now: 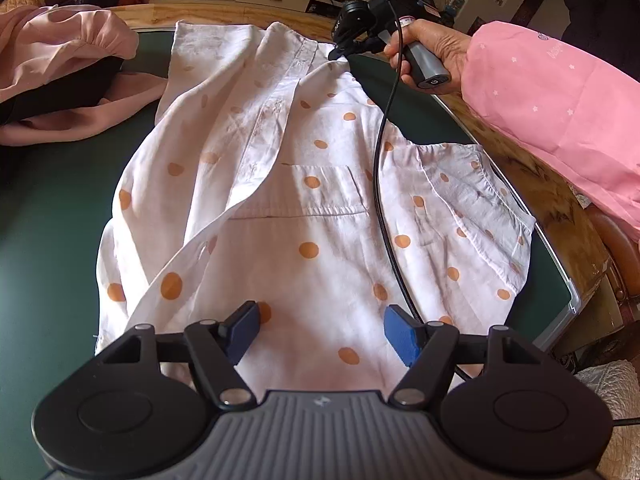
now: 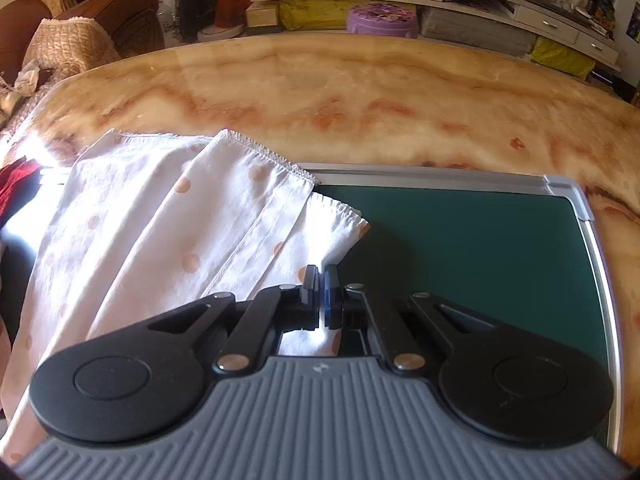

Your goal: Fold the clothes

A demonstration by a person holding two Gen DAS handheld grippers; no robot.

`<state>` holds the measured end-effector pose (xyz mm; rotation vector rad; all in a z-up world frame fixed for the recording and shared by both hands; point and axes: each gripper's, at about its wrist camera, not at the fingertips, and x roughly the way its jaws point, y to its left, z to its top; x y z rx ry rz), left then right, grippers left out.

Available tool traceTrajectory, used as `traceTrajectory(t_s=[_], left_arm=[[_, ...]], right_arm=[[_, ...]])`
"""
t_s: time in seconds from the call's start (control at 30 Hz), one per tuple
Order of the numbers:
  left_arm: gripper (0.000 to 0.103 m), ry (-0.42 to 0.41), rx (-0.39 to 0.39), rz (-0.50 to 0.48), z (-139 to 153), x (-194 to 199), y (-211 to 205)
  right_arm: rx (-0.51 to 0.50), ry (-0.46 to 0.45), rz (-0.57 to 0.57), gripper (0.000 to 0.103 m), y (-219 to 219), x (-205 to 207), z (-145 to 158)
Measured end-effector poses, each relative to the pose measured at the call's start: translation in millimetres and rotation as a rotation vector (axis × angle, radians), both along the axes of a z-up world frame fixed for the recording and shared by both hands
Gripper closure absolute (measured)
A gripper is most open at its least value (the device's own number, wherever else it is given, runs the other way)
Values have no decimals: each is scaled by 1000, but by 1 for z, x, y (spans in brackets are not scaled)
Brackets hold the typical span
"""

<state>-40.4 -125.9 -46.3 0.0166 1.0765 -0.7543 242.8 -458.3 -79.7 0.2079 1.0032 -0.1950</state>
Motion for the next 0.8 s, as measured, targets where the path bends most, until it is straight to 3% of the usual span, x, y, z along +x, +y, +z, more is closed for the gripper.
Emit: traceTrajectory(t_s=[0.1, 0.13, 0.17, 0.2, 0.23, 0.33, 0.5, 0.73, 0.8], left_arm=[[29, -11, 1, -14, 1, -1, 1], [29, -13, 1, -18, 1, -1, 2], [28, -9, -2, -18, 1, 0, 2], [28, -4, -7, -17, 0, 0, 2], [27, 0, -12, -16, 0, 1, 3], [26, 6, -24, -14, -1, 2, 4], [25, 17, -29, -8, -3, 3, 1], [22, 39, -61, 0, -5, 4, 3], [17, 45, -74, 2, -6, 5, 3]], right_arm=[[8, 14, -9, 88, -9, 4, 1], [-24, 4, -28, 74, -10, 5, 4], [-70, -20, -59, 67, -10, 6, 9], [-67, -60, -86, 65, -13, 4, 14], [2, -102, -107, 63, -19, 2, 19], [213, -148, -113, 63, -29, 8, 22], [304, -79, -84, 63, -22, 33, 6], [157, -18, -133, 66, 4, 43, -1], [72, 0, -127, 73, 16, 48, -2]])
